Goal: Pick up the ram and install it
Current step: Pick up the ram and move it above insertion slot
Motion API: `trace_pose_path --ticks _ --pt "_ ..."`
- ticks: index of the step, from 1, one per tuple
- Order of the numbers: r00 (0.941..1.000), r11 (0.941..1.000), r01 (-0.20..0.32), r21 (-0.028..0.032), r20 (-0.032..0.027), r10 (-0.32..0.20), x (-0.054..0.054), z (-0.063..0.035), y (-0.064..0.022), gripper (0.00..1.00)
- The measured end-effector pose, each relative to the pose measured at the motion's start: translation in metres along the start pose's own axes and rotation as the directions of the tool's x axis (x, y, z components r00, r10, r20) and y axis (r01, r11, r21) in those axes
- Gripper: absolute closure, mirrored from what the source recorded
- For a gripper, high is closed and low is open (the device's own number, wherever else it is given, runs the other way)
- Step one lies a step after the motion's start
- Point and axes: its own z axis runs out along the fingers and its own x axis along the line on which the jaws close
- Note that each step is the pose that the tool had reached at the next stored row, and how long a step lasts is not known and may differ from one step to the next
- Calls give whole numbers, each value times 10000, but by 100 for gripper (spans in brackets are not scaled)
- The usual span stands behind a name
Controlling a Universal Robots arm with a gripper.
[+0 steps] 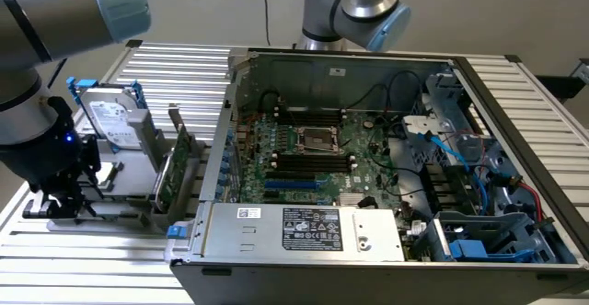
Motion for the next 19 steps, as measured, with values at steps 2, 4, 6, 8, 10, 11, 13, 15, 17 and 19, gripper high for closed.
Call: trace_pose_path --ticks 2,4,6,8,10,11,13,15,17,19 --pt "10000 10000 0 2 -1 0 12 35 0 64" --pt "10000 10000 0 9 1 0 20 73 -1 64" --pt "10000 10000 0 13 2 0 23 109 -3 64" --pt "10000 10000 0 19 5 0 23 145 -7 64" --pt "10000 10000 1 22 6 -1 24 181 -12 64" --pt "10000 10000 1 24 7 -1 24 199 -15 64" --pt "10000 10000 1 28 9 -1 24 235 -24 64" --pt "10000 10000 1 28 19 -1 24 270 -30 64" --pt "10000 10000 1 29 42 -1 24 296 -32 64" --pt "10000 10000 3 30 89 -3 25 306 -32 64"
